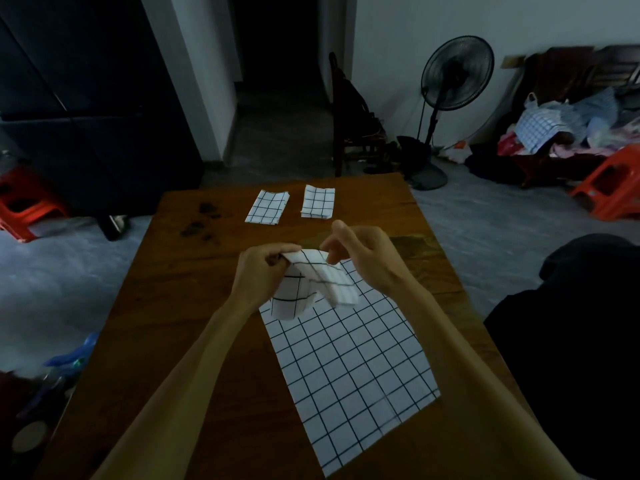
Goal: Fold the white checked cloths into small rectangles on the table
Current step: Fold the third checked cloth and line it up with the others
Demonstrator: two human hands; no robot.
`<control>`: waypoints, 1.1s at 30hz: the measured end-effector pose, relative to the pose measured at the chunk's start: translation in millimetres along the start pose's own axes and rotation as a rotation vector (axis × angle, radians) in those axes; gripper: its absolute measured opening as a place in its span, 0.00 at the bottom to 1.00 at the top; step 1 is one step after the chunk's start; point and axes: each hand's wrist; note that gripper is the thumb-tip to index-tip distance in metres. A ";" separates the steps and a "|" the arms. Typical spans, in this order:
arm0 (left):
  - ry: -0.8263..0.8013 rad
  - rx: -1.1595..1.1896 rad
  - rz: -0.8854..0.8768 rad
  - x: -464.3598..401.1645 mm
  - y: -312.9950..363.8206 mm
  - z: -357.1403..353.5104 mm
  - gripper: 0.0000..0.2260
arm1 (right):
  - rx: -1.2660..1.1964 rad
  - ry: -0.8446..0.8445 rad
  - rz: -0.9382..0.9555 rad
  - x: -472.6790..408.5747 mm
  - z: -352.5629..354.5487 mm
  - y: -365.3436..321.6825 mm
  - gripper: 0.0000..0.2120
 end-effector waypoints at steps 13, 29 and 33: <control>-0.184 -0.166 -0.074 0.5 31.7 14.4 0.19 | 0.318 -0.235 0.150 -9.4 -12.7 20.0 0.10; -0.076 0.013 -0.142 2.1 37.7 16.1 0.04 | 0.276 -0.107 0.110 -4.0 -11.6 26.9 0.06; -0.100 0.010 -0.153 1.8 41.9 14.2 0.05 | 0.249 -0.055 0.130 -5.8 -16.4 25.1 0.10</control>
Point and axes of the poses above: each hand's wrist, its own x-axis away from the middle knuckle, its own z-axis out of the back of the hand, y = z × x, and after that the axes turned 13 degrees about z, right-handed
